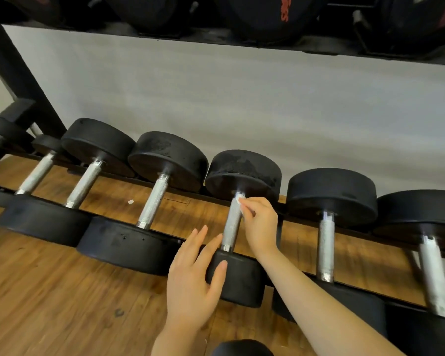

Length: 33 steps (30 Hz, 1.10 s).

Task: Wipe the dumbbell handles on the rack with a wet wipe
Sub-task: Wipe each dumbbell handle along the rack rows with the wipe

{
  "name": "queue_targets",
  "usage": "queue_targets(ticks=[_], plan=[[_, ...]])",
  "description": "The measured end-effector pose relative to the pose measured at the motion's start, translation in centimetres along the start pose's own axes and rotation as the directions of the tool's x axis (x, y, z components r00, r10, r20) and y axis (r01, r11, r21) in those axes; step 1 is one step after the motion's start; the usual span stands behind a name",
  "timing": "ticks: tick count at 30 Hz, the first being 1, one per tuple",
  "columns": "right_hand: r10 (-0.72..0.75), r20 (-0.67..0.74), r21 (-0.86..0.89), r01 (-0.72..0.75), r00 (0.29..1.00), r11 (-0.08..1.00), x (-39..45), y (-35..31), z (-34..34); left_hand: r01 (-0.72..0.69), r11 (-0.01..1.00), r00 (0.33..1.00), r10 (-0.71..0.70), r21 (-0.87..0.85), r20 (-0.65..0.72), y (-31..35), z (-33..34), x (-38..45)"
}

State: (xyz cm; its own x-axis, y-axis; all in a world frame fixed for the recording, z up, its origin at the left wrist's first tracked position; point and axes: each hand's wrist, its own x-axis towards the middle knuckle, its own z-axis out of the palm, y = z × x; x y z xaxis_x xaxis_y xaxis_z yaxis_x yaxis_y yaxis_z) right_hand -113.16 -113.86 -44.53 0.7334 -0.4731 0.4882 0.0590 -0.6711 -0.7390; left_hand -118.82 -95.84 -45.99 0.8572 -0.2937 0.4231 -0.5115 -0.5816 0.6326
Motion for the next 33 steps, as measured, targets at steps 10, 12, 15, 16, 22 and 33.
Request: queue_targets(ticks=[10, 12, 15, 16, 22, 33], plan=[[-0.149, 0.253, -0.223, 0.207, 0.956, 0.953, 1.8, 0.4, -1.6, -0.013, 1.0, 0.999, 0.014, 0.024, -0.042, 0.2, 0.2, -0.4], [-0.168, 0.333, -0.237, 0.255, 0.928, 0.937, 2.2, 0.9, -1.9, -0.007, 1.0, 0.999, 0.008, 0.026, -0.031, 0.2, 0.2, -0.5], [-0.264, 0.414, -0.172, 0.359, 0.871, 0.917, 2.7, 1.4, -2.6, 0.005, 0.999, 0.999, -0.004, 0.041, -0.033, 0.2, 0.1, -0.4], [-0.317, 0.418, -0.191, 0.423, 0.851, 0.886, 3.0, 1.6, -2.7, 0.006, 0.999, 0.999, -0.005, 0.05, -0.033, 0.3, 0.1, -0.4], [-0.445, 0.447, -0.195, 0.57, 0.776, 0.798, 3.4, 3.3, -2.7, 0.007, 0.998, 0.998, -0.002, 0.069, -0.068, 0.4, 0.3, -0.1], [-0.539, 0.442, -0.121, 0.643, 0.717, 0.756, 3.2, 5.0, -2.7, -0.036, 0.999, 0.983, 0.043, 0.039, -0.178, 0.4, 0.8, -0.1]])
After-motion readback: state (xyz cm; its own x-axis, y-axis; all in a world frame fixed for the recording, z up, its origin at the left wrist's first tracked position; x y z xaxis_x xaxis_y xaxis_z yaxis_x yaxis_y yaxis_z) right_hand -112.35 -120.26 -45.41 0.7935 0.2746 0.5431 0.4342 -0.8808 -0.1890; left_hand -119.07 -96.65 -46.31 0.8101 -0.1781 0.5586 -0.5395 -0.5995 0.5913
